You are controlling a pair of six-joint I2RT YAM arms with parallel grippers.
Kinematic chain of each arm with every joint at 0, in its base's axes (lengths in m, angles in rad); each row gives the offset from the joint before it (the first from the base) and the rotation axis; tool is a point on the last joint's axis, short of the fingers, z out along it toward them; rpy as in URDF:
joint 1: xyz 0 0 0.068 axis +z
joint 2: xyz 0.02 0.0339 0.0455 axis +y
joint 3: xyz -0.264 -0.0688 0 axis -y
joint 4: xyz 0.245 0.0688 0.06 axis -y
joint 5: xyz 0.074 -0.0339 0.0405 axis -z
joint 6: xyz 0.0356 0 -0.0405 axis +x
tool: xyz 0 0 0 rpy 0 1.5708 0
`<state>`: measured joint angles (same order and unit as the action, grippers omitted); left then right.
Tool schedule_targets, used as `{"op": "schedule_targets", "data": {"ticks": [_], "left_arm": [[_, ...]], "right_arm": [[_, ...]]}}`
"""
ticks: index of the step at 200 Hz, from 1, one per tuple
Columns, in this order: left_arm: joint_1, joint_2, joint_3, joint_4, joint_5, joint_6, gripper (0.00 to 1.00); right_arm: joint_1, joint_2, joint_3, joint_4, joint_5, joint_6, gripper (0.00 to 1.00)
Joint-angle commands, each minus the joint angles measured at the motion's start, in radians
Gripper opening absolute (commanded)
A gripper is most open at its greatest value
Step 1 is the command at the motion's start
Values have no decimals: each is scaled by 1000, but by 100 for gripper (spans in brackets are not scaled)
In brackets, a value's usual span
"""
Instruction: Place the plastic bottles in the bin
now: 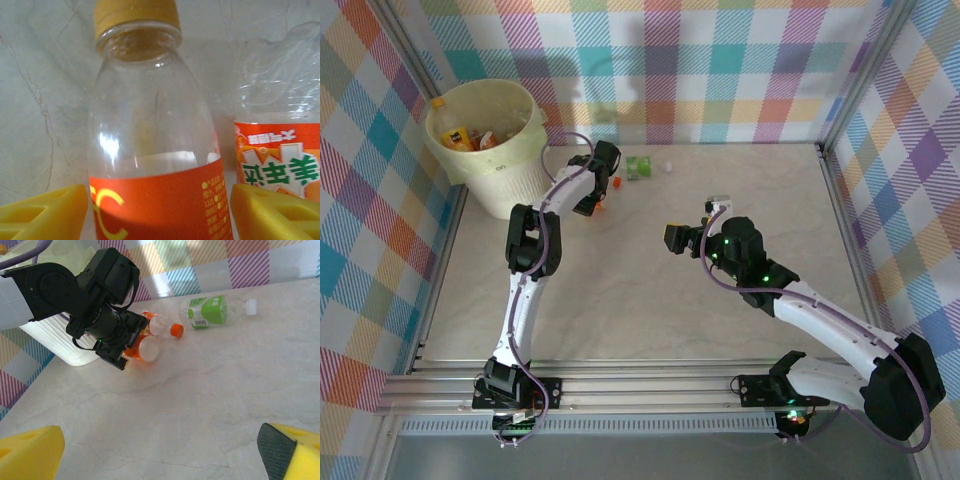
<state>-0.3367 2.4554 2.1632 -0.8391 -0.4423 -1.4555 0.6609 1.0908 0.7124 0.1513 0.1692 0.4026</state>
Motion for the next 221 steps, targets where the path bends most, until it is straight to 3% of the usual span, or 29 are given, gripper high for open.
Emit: {"op": "schedule_targets", "data": {"ticks": [1,80,126,180,221], "left_arm": [[11,5,-36,-20,9,-16,74],[15,1,-80,14,26,14,64],[15,-73,-173,88,12,48,52],[-5,-268,-443,352,-18,131,41],[-37,-435,-575,511,-26,306,40]], "right_arm": [[5,-13,-13,-3,16,-18,100],[5,2,-7,4,11,-14,100],[4,15,-4,15,2,-18,100],[5,27,2,27,-15,-26,100],[5,48,4,39,-25,-20,100]]}}
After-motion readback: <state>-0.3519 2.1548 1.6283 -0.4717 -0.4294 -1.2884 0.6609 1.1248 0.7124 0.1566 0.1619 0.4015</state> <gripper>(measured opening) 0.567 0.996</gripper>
